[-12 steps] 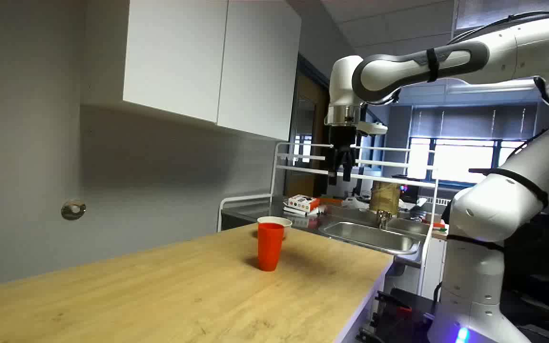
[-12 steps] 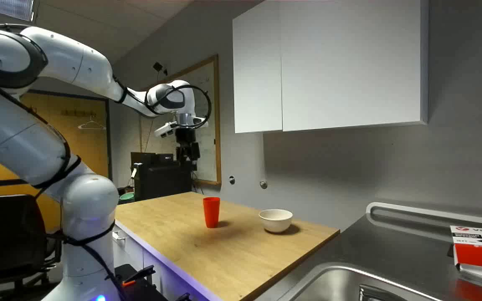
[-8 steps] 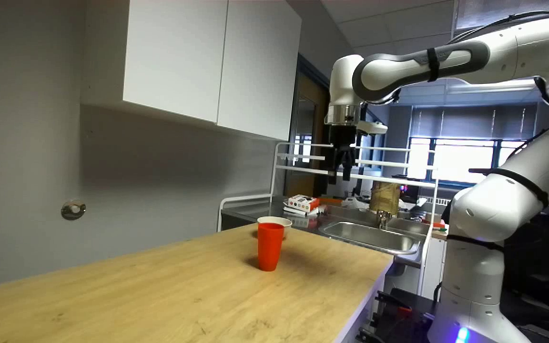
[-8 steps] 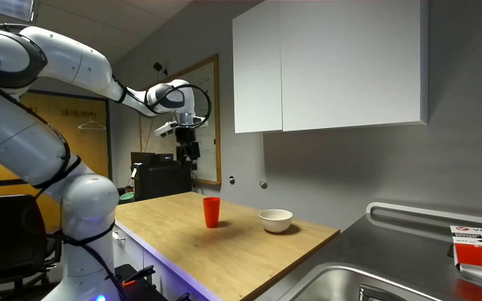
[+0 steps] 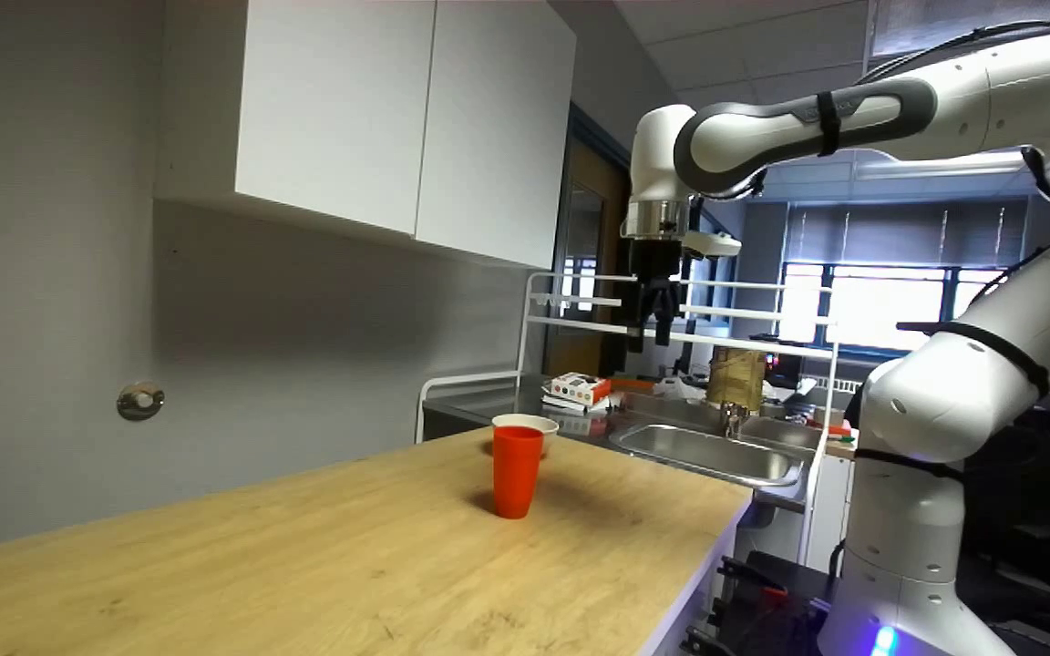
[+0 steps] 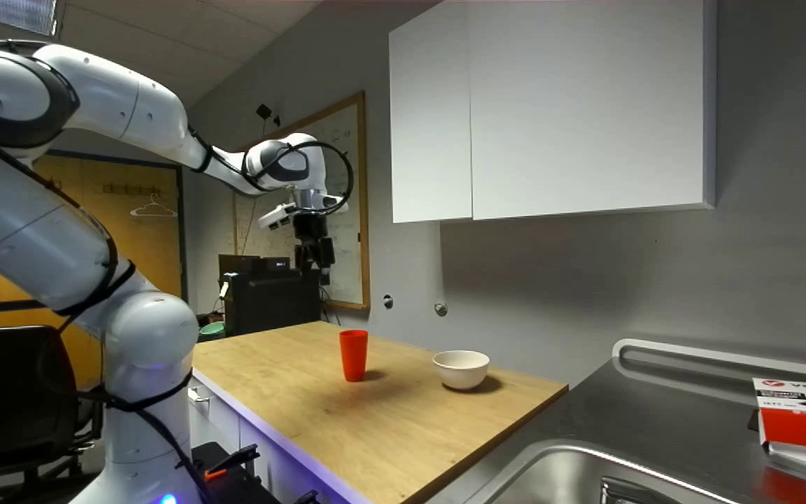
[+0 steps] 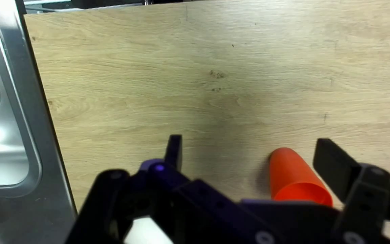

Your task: Pour the contents of the cup into the bowl

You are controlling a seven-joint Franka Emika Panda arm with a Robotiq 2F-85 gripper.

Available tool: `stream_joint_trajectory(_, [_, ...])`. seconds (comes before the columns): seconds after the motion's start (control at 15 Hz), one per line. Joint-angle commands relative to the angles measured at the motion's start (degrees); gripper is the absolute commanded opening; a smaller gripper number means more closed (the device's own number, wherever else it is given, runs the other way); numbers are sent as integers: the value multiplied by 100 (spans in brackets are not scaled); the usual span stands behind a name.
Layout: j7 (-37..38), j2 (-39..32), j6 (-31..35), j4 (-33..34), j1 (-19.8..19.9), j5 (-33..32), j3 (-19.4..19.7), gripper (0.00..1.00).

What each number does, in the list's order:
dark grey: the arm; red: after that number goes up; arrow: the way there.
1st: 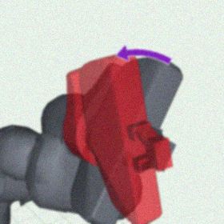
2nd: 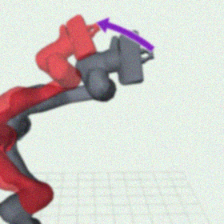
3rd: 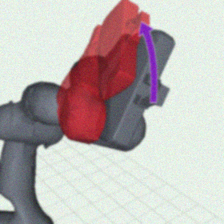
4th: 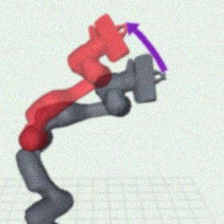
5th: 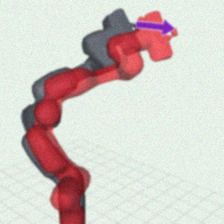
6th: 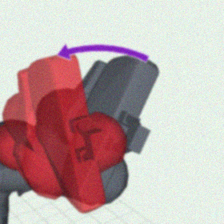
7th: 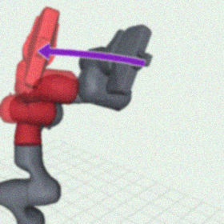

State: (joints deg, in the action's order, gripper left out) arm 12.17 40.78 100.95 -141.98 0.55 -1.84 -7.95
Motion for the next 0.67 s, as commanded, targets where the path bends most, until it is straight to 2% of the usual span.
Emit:
stream_joint_trajectory(0.0, [95,-255,116,112,-4,-27,31,100])
stream_joint_trajectory(0.6, [65,-1774,1272,615,-272,18,-159,100])
